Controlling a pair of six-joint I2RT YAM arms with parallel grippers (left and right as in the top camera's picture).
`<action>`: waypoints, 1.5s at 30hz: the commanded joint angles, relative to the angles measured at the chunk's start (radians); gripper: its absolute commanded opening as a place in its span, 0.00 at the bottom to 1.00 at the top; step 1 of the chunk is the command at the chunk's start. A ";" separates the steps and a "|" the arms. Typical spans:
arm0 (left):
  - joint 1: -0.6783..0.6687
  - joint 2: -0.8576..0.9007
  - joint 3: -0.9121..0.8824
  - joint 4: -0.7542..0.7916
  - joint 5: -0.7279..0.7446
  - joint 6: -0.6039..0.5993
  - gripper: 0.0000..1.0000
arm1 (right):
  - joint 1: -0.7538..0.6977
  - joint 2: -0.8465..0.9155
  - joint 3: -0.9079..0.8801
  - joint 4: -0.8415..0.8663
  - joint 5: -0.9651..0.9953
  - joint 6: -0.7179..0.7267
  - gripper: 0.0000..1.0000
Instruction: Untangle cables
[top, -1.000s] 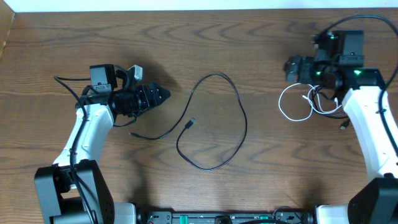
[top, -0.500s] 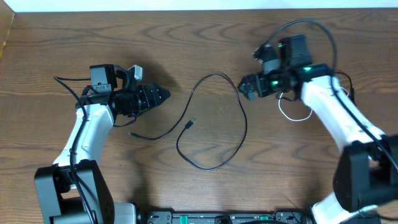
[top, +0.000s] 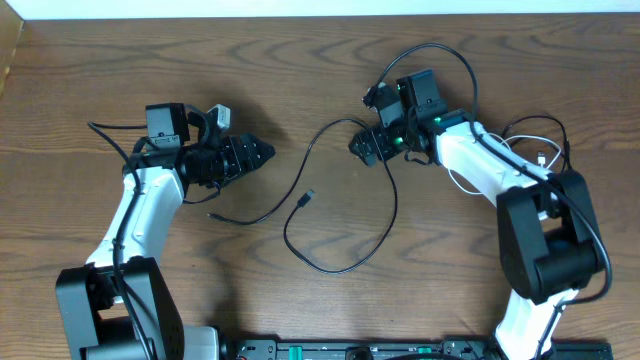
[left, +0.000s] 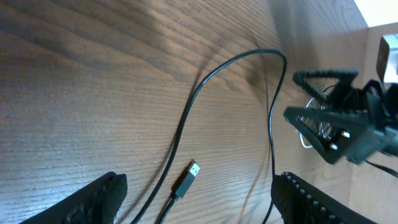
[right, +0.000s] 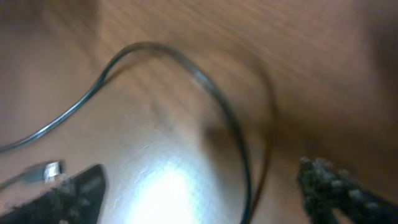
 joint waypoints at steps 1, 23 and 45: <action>-0.003 0.006 -0.009 -0.003 -0.011 0.024 0.79 | 0.002 0.052 0.003 0.069 0.040 -0.009 0.99; -0.003 0.006 -0.009 -0.003 -0.014 0.024 0.79 | 0.014 0.013 0.003 0.255 0.037 -0.008 0.01; -0.034 0.006 -0.009 -0.024 -0.083 0.024 0.79 | -0.129 -0.406 0.003 0.332 0.699 -0.060 0.01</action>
